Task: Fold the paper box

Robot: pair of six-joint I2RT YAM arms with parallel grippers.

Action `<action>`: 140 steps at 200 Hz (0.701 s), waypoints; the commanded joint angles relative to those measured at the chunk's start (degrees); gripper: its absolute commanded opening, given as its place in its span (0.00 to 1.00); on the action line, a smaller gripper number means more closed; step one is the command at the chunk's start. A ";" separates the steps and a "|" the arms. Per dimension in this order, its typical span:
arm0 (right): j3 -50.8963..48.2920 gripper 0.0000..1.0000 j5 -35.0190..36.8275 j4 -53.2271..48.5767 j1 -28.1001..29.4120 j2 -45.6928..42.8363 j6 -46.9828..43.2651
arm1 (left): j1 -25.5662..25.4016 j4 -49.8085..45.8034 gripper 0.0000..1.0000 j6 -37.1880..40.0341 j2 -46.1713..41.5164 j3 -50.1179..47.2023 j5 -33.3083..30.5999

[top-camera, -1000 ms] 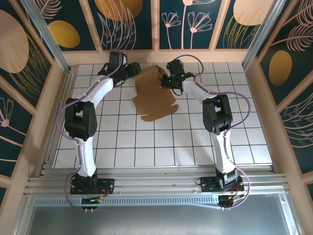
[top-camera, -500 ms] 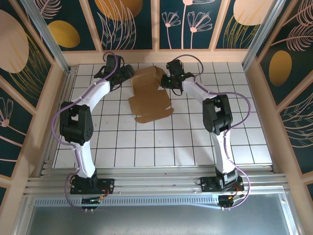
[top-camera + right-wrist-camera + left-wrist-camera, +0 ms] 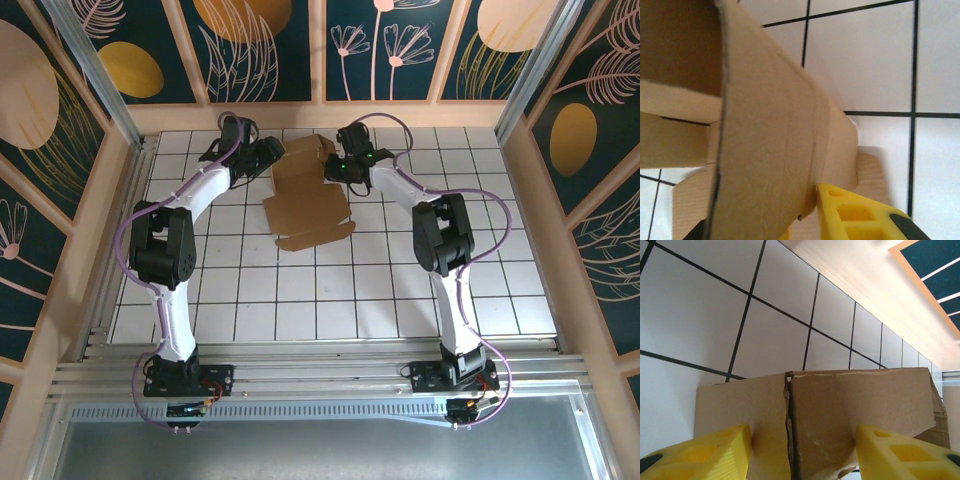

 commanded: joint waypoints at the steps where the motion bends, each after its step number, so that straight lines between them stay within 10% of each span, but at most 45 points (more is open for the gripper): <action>1: -1.57 0.21 -1.88 2.93 2.66 -3.06 3.16 | 0.06 1.52 0.55 -1.96 0.49 -1.24 2.72; 93: -3.54 0.23 -4.44 8.71 5.75 -2.09 6.13 | 0.07 1.61 0.54 -1.09 0.79 -0.78 2.92; 140: -14.78 0.40 -4.41 14.11 5.13 -16.79 -5.23 | 0.09 -0.21 0.55 1.61 1.37 1.02 2.03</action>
